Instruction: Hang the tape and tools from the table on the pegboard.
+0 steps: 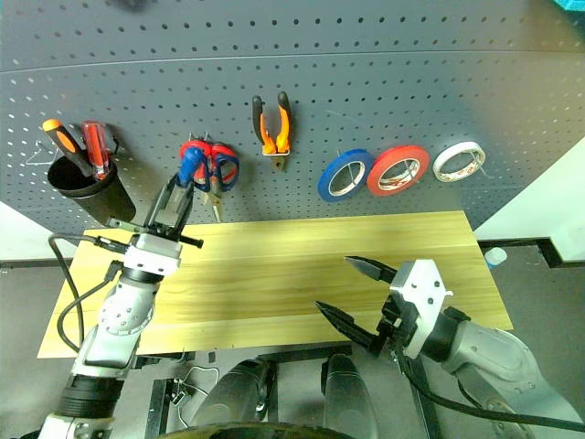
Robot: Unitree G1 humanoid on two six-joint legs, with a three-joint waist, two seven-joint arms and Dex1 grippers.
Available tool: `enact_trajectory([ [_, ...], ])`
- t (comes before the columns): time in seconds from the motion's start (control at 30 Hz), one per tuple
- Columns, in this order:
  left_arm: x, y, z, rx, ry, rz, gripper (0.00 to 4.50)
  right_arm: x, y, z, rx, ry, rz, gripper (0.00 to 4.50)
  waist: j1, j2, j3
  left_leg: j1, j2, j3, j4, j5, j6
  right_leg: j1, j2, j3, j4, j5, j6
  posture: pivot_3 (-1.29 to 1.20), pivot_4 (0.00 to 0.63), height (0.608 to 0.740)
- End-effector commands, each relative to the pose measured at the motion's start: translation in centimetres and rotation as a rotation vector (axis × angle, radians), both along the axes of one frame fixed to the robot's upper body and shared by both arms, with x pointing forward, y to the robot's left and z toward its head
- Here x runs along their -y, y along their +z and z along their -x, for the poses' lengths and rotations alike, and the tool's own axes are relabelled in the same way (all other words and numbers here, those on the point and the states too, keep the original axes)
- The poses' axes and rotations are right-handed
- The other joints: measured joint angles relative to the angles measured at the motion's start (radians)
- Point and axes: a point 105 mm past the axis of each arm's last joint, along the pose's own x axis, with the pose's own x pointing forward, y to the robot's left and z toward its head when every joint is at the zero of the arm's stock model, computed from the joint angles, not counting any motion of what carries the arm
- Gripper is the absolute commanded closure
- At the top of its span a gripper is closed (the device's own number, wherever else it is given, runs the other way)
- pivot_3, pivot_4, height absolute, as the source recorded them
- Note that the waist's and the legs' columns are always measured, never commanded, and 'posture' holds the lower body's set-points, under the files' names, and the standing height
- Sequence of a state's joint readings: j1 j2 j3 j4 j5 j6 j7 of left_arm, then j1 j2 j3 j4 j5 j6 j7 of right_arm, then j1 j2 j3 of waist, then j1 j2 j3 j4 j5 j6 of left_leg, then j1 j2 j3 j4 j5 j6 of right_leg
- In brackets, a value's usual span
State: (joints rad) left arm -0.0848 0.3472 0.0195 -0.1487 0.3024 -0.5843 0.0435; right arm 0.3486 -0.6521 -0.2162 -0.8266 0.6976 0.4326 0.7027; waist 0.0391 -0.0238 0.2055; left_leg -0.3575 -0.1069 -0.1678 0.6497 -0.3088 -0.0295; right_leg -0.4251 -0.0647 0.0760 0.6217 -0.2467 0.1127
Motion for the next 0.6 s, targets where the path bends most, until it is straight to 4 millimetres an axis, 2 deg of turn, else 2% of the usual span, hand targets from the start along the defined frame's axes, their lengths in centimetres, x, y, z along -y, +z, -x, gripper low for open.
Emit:
enact_trajectory([
  [0.03,-0.4,2.5,0.3,0.076,0.015,0.035,4.08,-0.4,2.4,0.4,0.088,0.035,-0.039,0.0,0.001,0.0,-0.001,0.0,0.0,0.0,0.0,0.0,0.0,0.0,0.0,0.0,0.0,0.0,0.0,0.01,0.16,0.739],
  [0.37,-1.3,6.9,-0.4,0.174,0.075,0.085,4.08,-1.4,6.0,0.0,0.212,0.088,-0.079,0.0,0.002,-0.001,-0.009,0.001,0.0,0.0,0.004,0.0,0.0,0.0,0.001,0.0,0.006,0.0,0.0,0.01,0.144,0.739],
  [0.5,-2.2,8.1,-0.3,0.209,0.127,0.088,4.08,-1.4,6.4,-0.3,0.223,0.093,-0.068,0.0,0.003,0.0,-0.013,0.001,0.0,0.0,0.005,0.0,0.0,0.0,0.001,0.0,0.007,0.0,0.0,0.02,0.14,0.739],
  [0.6,-2.6,8.2,0.0,0.212,0.164,0.078,4.08,-1.3,6.3,-0.4,0.22,0.095,-0.063,0.0,0.003,-0.001,-0.014,0.001,-0.001,0.001,0.005,0.001,-0.001,0.0,0.001,0.0,0.007,0.0,0.0,0.03,0.135,0.739],
])
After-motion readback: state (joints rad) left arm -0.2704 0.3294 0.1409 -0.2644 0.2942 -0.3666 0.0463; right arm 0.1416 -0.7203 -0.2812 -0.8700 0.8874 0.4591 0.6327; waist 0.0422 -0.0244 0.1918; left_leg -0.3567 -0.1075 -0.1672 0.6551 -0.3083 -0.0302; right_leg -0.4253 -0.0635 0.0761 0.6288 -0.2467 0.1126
